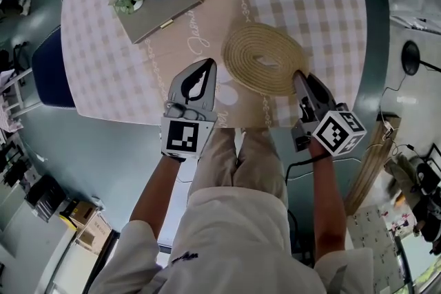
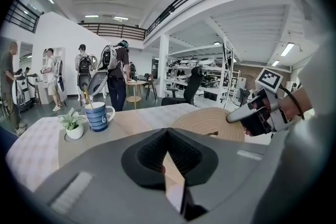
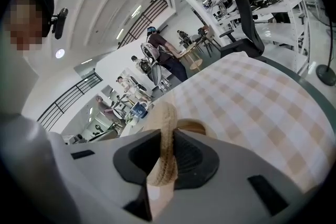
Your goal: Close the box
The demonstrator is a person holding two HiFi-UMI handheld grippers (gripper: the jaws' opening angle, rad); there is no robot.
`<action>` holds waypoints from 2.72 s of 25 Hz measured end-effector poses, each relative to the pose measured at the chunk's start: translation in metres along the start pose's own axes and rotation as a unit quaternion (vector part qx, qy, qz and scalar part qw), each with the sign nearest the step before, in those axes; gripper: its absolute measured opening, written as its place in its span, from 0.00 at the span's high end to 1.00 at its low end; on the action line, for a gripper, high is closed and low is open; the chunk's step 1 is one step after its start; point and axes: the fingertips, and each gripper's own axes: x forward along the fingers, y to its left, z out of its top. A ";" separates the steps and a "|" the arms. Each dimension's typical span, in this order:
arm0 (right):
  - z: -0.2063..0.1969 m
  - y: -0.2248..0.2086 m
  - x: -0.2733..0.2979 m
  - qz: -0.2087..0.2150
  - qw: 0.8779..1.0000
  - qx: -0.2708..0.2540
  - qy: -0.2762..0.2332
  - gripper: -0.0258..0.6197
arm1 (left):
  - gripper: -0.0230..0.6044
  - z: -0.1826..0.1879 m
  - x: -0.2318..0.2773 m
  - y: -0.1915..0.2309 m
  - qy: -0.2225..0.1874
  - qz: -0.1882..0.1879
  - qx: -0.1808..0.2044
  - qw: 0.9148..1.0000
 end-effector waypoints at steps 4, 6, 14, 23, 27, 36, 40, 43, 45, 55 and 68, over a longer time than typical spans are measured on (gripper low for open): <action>-0.002 -0.005 0.004 -0.001 1.000 0.005 0.003 0.86 | 0.96 -0.007 0.002 -0.002 0.003 -0.001 -0.006 1.000; -0.004 -0.007 0.006 -0.001 1.000 0.005 0.007 0.86 | 0.96 -0.009 0.002 -0.004 0.003 -0.001 -0.011 1.000; -0.011 -0.013 0.018 -0.009 1.000 -0.006 0.024 0.86 | 0.96 -0.013 0.005 -0.004 0.007 -0.003 -0.019 1.000; -0.011 -0.020 0.023 -0.012 0.999 0.009 0.030 0.86 | 0.96 -0.015 0.012 0.000 0.012 -0.004 -0.021 1.000; -0.007 -0.016 0.021 0.005 0.999 0.019 0.031 0.86 | 0.96 -0.012 0.016 0.000 0.008 -0.005 -0.024 1.000; -0.001 -0.022 0.015 0.016 0.999 0.034 0.035 0.85 | 0.96 -0.010 0.017 -0.003 0.013 -0.006 -0.020 1.000; -0.005 -0.033 0.019 0.008 0.998 0.043 0.034 0.84 | 0.96 -0.011 0.019 -0.004 0.020 -0.006 -0.020 1.000; -0.006 -0.036 0.020 0.003 0.999 0.033 0.033 0.83 | 0.96 -0.012 0.020 -0.005 0.020 -0.006 -0.018 1.000; -0.006 -0.038 0.020 0.000 0.999 0.026 0.034 0.82 | 0.96 -0.013 0.020 -0.006 0.022 -0.006 -0.019 1.000; -0.010 -0.037 0.020 -0.033 0.994 -0.095 0.042 0.78 | 0.96 -0.022 0.019 -0.007 0.041 -0.008 -0.016 0.999; -0.009 -0.037 0.019 -0.083 0.970 -0.225 0.037 0.75 | 0.96 -0.023 0.020 -0.010 0.036 -0.008 -0.020 0.999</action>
